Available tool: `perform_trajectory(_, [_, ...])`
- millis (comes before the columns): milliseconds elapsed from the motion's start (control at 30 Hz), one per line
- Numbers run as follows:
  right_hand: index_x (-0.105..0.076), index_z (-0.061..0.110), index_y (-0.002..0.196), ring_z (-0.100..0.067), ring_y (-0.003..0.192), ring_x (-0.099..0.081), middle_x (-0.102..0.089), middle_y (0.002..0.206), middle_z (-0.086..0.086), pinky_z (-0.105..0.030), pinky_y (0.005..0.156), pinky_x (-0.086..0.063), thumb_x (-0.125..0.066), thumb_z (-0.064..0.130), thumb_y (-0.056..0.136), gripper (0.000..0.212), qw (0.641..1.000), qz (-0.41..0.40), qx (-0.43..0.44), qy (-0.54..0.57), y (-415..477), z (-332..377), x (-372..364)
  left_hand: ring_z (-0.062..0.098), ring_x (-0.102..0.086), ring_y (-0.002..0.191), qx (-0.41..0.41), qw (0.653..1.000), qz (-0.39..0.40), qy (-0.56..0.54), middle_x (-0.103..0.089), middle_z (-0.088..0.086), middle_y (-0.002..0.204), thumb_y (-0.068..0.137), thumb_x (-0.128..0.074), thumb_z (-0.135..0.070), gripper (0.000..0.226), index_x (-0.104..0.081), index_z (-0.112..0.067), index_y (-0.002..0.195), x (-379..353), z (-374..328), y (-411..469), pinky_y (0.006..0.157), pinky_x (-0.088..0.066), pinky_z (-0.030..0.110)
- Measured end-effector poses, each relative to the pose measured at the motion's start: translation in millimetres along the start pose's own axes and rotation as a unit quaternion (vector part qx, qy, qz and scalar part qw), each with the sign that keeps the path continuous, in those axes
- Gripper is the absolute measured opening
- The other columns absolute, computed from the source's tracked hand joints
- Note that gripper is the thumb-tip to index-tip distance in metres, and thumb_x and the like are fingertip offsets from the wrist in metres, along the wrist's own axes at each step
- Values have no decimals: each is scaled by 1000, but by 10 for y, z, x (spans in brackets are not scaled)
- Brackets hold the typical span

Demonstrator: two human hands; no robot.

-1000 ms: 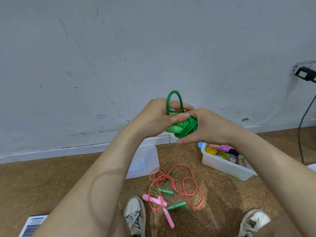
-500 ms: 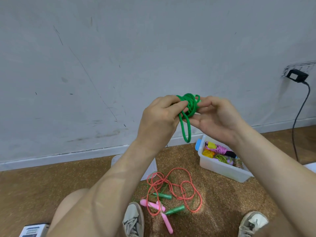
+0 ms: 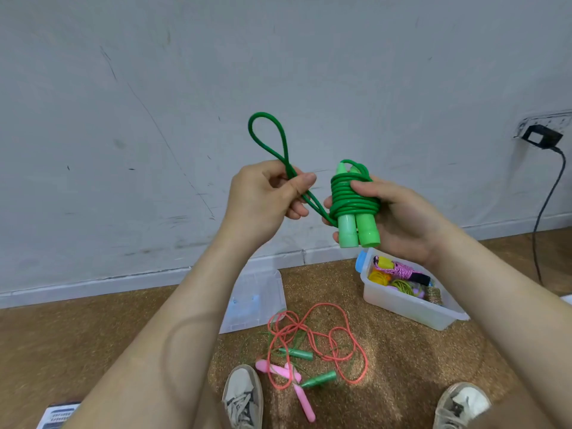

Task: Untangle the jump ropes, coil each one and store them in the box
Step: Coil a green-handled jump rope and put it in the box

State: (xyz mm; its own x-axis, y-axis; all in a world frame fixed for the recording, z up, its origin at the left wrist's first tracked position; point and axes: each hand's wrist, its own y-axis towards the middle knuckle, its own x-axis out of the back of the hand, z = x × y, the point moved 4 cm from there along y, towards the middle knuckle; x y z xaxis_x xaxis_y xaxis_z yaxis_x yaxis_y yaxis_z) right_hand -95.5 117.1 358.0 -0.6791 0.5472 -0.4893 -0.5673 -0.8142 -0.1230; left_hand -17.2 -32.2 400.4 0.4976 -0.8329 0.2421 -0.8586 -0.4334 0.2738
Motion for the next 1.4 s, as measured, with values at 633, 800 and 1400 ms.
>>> perform_trajectory(633, [-50,22,121,-12,71,-58,-61,86,-6,-29,64,-50,-75,-1,71,60,924,-53,41,-376,-44,-36,23,20,-66,56,66,974,213,40,-64,12,66,88,-65,-4,8,-62,-9,82,-306,110,-127,60,-58,30])
perform_trajectory(800, [-57,38,90,-5,75,-59,-64,81,13,-18,70,-48,-86,16,66,44,831,28,-10,-556,-44,-132,-52,2,-54,57,-35,939,215,265,-59,-8,62,67,-85,-18,21,-68,-14,78,-327,19,-125,60,-46,21])
perform_trajectory(1400, [-45,27,109,-21,84,-53,-49,94,5,-34,69,-40,-74,27,67,51,632,-31,107,-767,18,-185,-247,-2,-48,69,-77,947,171,262,-50,-15,89,70,-83,-29,29,-55,-34,77,-177,121,-62,71,-40,22])
